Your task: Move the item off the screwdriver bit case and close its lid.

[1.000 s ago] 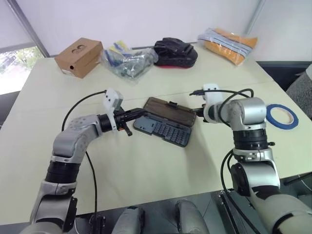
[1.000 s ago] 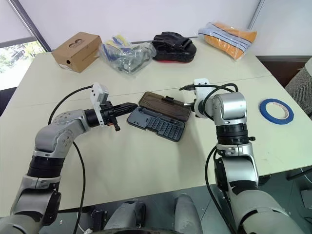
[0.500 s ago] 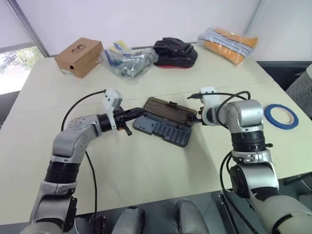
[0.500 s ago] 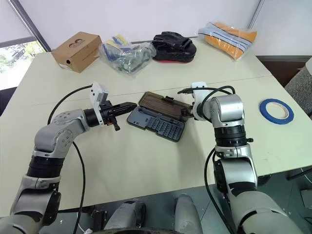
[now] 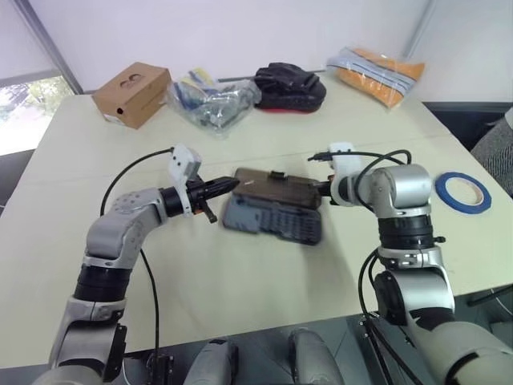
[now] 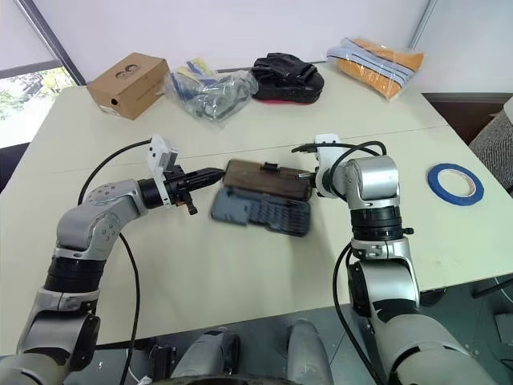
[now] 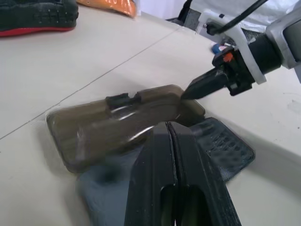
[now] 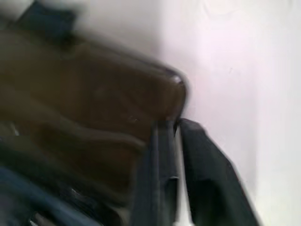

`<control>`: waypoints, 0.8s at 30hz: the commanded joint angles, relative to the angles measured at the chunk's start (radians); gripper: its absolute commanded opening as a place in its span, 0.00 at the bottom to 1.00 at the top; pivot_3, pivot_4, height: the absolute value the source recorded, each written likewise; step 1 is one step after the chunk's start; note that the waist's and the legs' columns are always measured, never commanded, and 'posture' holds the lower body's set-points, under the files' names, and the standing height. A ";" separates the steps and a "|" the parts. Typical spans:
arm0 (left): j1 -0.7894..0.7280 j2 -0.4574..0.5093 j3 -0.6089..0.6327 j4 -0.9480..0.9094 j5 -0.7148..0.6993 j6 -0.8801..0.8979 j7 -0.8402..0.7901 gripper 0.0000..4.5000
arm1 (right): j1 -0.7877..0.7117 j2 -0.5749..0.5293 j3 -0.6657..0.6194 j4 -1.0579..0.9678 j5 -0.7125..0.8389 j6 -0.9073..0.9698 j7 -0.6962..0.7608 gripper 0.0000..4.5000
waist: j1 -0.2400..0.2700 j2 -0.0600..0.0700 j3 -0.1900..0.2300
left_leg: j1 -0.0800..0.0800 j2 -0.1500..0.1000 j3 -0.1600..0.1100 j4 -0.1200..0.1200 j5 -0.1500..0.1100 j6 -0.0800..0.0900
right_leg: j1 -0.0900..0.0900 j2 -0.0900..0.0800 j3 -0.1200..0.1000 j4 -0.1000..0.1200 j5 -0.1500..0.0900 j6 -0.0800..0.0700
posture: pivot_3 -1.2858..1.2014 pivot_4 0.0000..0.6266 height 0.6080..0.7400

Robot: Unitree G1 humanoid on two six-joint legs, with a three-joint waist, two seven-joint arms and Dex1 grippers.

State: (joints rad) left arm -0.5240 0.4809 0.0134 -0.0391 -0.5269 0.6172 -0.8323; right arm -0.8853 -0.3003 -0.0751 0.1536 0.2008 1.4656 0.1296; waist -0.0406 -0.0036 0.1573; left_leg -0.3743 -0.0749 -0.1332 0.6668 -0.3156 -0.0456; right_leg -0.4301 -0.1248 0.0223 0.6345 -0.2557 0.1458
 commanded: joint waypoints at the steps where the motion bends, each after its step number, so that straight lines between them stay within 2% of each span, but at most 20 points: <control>1: -0.012 0.015 0.025 -0.022 0.004 -0.024 0.000 0.00 | 0.023 -0.001 0.012 -0.001 -0.005 0.031 0.003 0.01 | 0.000 0.000 0.000 | 0.000 0.000 0.000 0.000 0.000 0.000 | 0.000 0.000 0.000 0.000 0.000 0.000 | 0.52 0.24 1.00; 9: -0.034 0.025 0.038 0.014 0.017 -0.042 -0.002 0.00 | 0.036 0.015 0.018 -0.053 -0.017 0.077 -0.017 0.01 | -0.001 0.000 0.000 | 0.000 0.000 0.000 0.000 0.000 0.000 | 0.000 0.000 0.000 0.000 0.000 0.000 | 0.52 0.24 1.00; 14: -0.034 0.025 0.036 0.013 0.017 -0.041 -0.002 0.00 | 0.031 0.061 -0.075 -0.116 -0.047 0.146 -0.071 0.01 | -0.002 0.000 0.000 | 0.000 0.000 0.000 -0.001 0.000 0.000 | 0.000 0.000 0.000 0.000 0.000 0.000 | 0.52 0.24 1.00; 24: -0.029 0.024 0.030 0.005 0.015 -0.031 -0.003 0.00 | 0.035 0.209 -0.254 -0.207 -0.025 0.149 -0.234 0.01 | -0.004 0.000 0.000 | 0.000 0.000 0.000 -0.001 0.000 0.000 | -0.001 0.000 0.000 0.001 0.000 0.000 | 0.52 0.24 1.00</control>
State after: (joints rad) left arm -0.5368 0.4961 0.0232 -0.0125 -0.5087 0.5989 -0.8324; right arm -0.8450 -0.1107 -0.3031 -0.0119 0.1632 1.6081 -0.0723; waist -0.0448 -0.0035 0.1573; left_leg -0.3744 -0.0748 -0.1332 0.6658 -0.3156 -0.0456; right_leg -0.4316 -0.1249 0.0223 0.6357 -0.2557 0.1458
